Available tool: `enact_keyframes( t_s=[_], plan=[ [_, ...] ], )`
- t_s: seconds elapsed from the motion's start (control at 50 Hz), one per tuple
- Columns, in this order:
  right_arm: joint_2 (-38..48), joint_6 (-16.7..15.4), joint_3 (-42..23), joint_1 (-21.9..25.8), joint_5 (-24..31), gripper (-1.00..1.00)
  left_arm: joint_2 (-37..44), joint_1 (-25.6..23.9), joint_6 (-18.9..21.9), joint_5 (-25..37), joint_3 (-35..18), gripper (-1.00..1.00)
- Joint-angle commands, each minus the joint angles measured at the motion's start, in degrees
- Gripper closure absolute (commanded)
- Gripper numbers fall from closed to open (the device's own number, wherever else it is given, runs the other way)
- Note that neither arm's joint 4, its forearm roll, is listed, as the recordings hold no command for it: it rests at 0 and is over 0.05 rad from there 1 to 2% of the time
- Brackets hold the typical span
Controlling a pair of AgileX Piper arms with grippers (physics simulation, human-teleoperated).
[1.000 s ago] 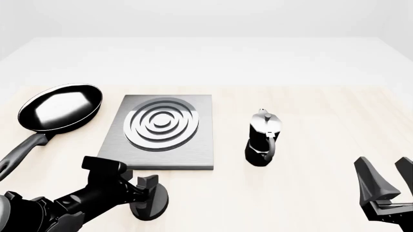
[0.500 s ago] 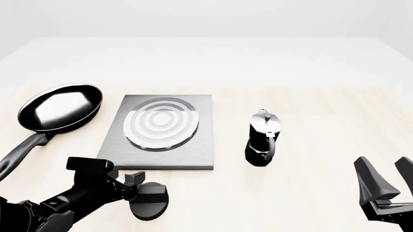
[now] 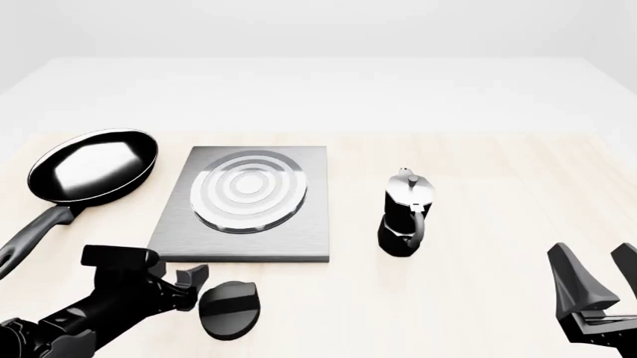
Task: Turn on the stove.
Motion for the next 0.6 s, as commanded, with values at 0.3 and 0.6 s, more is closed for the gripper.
enact_keyframes(
  t_s=[0.3,0.6],
  plan=[
    [-0.2,-0.4,0.0,0.1,0.3,-1.00,-37.1,2.9,2.1,19.9,4.1,-1.00],
    [0.0,-0.8,0.0,0.1,0.1,-1.00,-63.8,6.4,1.9,38.5,4.0,-1.00]
  ],
)
